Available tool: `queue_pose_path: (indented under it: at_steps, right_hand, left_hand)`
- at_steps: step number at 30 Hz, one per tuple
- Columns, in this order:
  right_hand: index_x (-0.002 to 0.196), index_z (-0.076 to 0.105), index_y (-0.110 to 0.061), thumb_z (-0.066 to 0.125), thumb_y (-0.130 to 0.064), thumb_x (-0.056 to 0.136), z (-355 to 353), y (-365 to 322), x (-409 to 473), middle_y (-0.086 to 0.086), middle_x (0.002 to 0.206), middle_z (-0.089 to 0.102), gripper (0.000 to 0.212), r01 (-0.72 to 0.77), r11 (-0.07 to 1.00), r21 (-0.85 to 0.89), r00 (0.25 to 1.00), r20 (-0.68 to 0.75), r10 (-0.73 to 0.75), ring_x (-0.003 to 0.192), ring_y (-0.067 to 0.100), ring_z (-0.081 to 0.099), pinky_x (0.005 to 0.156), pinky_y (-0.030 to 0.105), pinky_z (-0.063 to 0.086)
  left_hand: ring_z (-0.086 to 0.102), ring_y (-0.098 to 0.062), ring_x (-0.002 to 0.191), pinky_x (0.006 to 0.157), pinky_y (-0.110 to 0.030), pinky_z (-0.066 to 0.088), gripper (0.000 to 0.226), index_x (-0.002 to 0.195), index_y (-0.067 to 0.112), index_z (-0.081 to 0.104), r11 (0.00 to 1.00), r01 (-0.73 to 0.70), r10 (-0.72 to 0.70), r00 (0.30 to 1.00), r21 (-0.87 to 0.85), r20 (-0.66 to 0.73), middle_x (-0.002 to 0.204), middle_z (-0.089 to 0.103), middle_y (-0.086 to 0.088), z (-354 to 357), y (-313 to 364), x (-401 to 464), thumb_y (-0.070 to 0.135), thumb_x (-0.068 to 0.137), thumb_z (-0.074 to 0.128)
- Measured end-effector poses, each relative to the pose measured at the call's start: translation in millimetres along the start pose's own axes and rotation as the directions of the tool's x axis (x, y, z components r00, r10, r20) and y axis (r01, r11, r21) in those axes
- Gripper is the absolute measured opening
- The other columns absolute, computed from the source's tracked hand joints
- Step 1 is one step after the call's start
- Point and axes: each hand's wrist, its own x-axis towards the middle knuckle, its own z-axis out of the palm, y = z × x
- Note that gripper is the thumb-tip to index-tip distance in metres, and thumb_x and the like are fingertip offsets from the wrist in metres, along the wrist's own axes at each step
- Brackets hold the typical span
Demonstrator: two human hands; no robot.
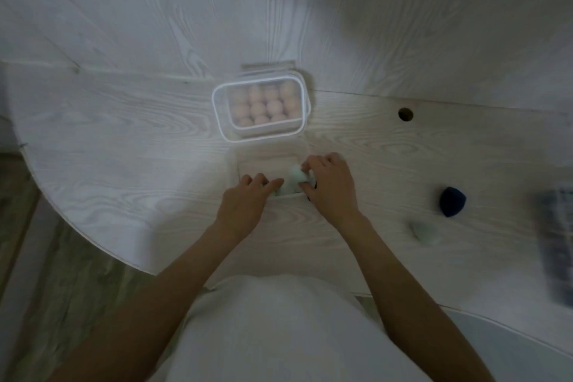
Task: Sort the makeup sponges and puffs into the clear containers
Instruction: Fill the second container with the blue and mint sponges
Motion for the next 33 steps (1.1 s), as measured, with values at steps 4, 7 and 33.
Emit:
queue_pose_path:
  at_steps: [4, 7, 33]
  right_hand:
    - [0.073, 0.062, -0.02, 0.08, -0.012, 0.044, 8, -7, 20, -0.003, 0.055, 0.057, 0.035, 0.074, 0.935, -0.347, 0.99, 0.142, -0.026, 0.065, 0.024, 0.053, 0.058, 0.027, 0.034]
    - [0.049, 0.059, -0.02, 0.082, -0.013, 0.034, 9, -15, 28, -0.004, 0.04, 0.047, 0.028, 0.126, 0.884, -0.45, 0.977, 0.212, -0.031, 0.06, 0.02, 0.051, 0.056, 0.023, 0.034]
    - [0.109, 0.049, -0.008, 0.074, -0.024, 0.077, 0, 58, -19, 0.011, 0.11, 0.061, 0.044, -0.497, 0.86, 0.12, 0.843, 0.303, 0.445, 0.096, 0.027, 0.057, 0.079, 0.036, 0.045]
  left_hand:
    - [0.057, -0.022, 0.066, 0.035, -0.021, 0.031, 0.063, 0.115, 0.03, 0.064, 1.0, 0.0, 0.0, 1.0, 0.006, 0.008, 0.089, 0.062, 0.001, 3, -3, -2, 0.011, 0.058, 0.081]
    - [0.057, -0.022, 0.061, 0.035, -0.021, 0.031, 0.061, 0.113, 0.029, 0.065, 1.0, 0.007, -0.007, 1.0, 0.003, 0.002, 0.087, 0.063, -0.001, 4, -3, -3, 0.011, 0.057, 0.082]
    - [0.059, -0.026, 0.072, 0.053, -0.03, 0.043, 0.062, 0.116, 0.022, 0.063, 0.998, 0.013, -0.019, 0.996, -0.063, -0.085, 0.091, 0.064, -0.005, 11, -7, -2, 0.013, 0.057, 0.077]
